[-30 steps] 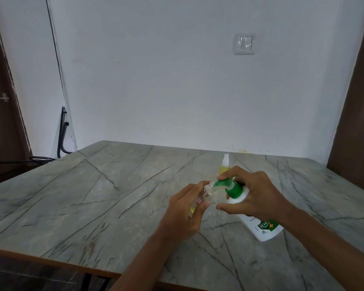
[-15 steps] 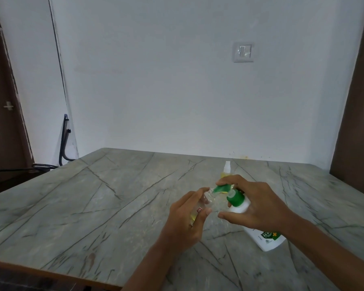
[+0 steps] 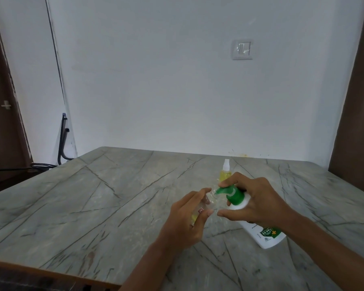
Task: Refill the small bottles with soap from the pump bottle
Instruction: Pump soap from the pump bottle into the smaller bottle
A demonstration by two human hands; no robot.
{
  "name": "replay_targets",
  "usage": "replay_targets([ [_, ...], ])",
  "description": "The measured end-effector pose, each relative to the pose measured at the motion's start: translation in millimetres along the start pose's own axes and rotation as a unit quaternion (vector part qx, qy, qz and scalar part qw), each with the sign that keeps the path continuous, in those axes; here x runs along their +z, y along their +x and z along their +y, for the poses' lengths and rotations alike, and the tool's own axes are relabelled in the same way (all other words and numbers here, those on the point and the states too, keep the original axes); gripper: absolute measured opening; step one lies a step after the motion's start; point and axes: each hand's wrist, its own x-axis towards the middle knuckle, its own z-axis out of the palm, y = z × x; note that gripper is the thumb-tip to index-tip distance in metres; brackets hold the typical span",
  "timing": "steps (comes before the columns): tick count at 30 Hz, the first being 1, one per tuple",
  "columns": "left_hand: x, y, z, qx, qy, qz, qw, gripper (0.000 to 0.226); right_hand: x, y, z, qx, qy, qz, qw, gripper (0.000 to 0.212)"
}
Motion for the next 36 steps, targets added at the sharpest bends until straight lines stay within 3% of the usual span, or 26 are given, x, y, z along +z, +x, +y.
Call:
replay_targets([
  [14, -1.5, 2.3, 2.3, -0.001, -0.008, 0.016, 1.0, 0.038, -0.7, -0.5, -3.9, -0.014, -0.037, -0.01, 0.999, 0.064],
  [27, 0.5, -0.4, 0.6, 0.002, -0.01, -0.002, 1.0, 0.039, 0.6, -1.7, 2.6, -0.019, 0.014, 0.016, 1.0, 0.053],
  [36, -1.7, 1.6, 0.8, -0.002, -0.009, 0.011, 1.0, 0.039, 0.3, -2.4, -0.5, -0.026, -0.037, -0.003, 0.999, 0.063],
])
